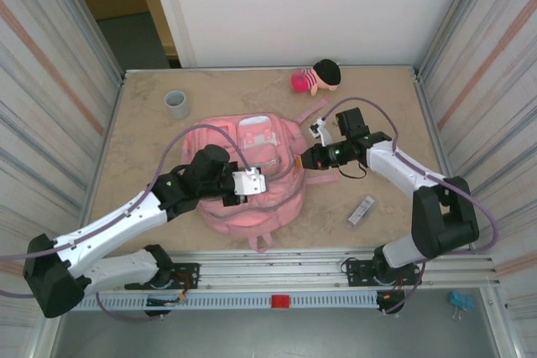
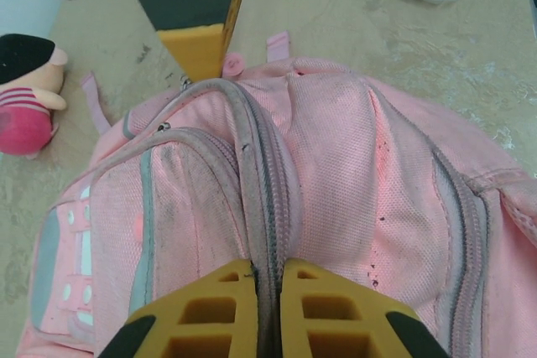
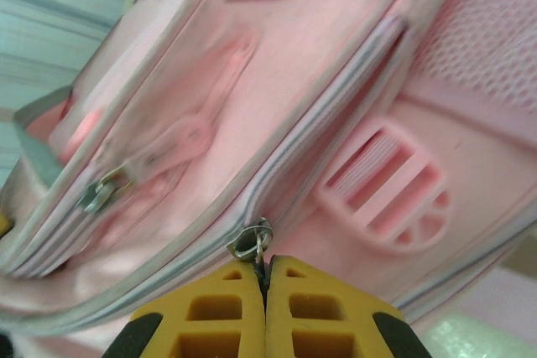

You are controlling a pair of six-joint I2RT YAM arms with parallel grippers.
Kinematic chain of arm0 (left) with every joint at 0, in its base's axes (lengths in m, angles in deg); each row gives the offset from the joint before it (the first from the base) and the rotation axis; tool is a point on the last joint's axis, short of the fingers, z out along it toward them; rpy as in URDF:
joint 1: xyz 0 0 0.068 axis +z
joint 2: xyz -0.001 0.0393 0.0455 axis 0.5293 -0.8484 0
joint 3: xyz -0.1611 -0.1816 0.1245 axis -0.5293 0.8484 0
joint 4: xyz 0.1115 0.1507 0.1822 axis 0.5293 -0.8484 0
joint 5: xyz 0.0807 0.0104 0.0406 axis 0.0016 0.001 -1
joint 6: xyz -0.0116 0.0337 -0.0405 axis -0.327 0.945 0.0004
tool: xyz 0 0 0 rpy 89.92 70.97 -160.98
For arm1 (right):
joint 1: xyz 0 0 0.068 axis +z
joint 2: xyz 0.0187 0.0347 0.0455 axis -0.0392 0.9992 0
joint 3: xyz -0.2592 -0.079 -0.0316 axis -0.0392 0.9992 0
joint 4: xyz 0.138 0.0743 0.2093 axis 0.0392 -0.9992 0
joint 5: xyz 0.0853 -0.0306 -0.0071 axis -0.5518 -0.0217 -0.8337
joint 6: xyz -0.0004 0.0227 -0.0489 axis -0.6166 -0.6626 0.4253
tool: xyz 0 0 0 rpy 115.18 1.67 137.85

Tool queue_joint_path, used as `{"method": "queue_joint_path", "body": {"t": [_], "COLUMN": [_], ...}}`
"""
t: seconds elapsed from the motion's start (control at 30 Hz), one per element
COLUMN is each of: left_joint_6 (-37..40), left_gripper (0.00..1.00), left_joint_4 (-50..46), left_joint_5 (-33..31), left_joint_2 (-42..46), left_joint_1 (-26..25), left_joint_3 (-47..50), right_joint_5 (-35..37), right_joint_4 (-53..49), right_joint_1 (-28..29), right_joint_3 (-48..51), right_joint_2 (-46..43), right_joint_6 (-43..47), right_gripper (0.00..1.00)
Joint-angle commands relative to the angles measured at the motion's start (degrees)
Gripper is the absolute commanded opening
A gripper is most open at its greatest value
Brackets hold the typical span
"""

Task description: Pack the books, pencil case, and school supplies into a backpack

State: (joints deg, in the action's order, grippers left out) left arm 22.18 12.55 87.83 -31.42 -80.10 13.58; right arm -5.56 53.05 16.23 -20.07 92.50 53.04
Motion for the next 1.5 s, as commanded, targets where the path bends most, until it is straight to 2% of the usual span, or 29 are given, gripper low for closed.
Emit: {"method": "queue_joint_path", "body": {"t": [0.0,0.2,0.37,0.43,0.47,0.5,0.53,0.57,0.6,0.7,0.77,0.93,1.03,1.23,1.47], "left_joint_6": [2.9,3.7,3.6,3.0,2.8,2.6,2.1,1.5,1.1,-2.0,-2.9,-3.1,-2.3,1.2,4.0], "left_gripper": [0.04,0.03,0.03,0.05,0.09,0.18,0.28,0.35,0.41,0.54,0.61,0.75,0.85,0.87,0.87], "left_joint_4": [-4.9,-5.7,-6.0,-6.3,-6.5,-6.8,-7.0,-7.1,-7.4,-7.2,-6.1,-4.1,-3.4,-4.5,-9.2], "left_joint_5": [5.2,6.0,7.2,7.0,6.6,5.8,4.9,3.9,3.6,4.7,4.6,1.0,1.1,1.5,0.7], "left_joint_2": [4.2,4.6,4.4,4.3,4.3,4.3,4.4,4.5,4.7,5.0,5.0,1.7,-1.5,-5.1,-5.0], "left_joint_1": [0.1,0.0,-0.1,0.0,-0.1,-0.1,0.1,0.1,0.4,3.5,5.0,5.1,5.0,5.0,6.6], "left_joint_3": [-1.2,-0.9,-0.5,-0.5,-0.5,-0.6,-0.8,-0.9,-1.0,-1.0,-0.3,1.6,1.9,2.1,2.3], "right_joint_5": [11.2,14.6,21.0,18.9,17.1,15.3,13.9,12.6,11.3,10.6,10.8,11.7,13.8,16.5,17.1], "right_joint_4": [2.4,2.8,2.6,4.1,5.2,5.9,6.0,6.0,6.1,6.9,7.4,8.3,9.8,12.8,13.9], "right_joint_1": [-4.9,-5.5,-5.5,-5.4,-5.3,-5.1,-5.1,-5.2,-5.2,-5.2,-5.2,-4.6,-2.9,-0.2,1.4], "right_joint_3": [-3.5,-6.3,-6.7,-6.3,-5.9,-5.7,-5.7,-5.7,-5.5,-3.8,-2.0,3.8,8.4,14.7,15.6], "right_joint_2": [4.2,9.8,11.0,10.8,10.4,9.6,8.6,7.5,5.8,-0.5,-4.8,-13.8,-18.3,-23.8,-24.3], "right_joint_6": [0.7,-0.5,-3.2,-3.3,-3.1,-3.0,-3.8,-4.7,-5.6,-7.5,-8.0,-9.1,-9.5,-11.2,-11.5], "right_gripper": [0.0,0.0,0.0,0.0,0.0,0.09,0.26,0.38,0.46,0.52,0.54,0.55,0.55,0.57,0.58]}}
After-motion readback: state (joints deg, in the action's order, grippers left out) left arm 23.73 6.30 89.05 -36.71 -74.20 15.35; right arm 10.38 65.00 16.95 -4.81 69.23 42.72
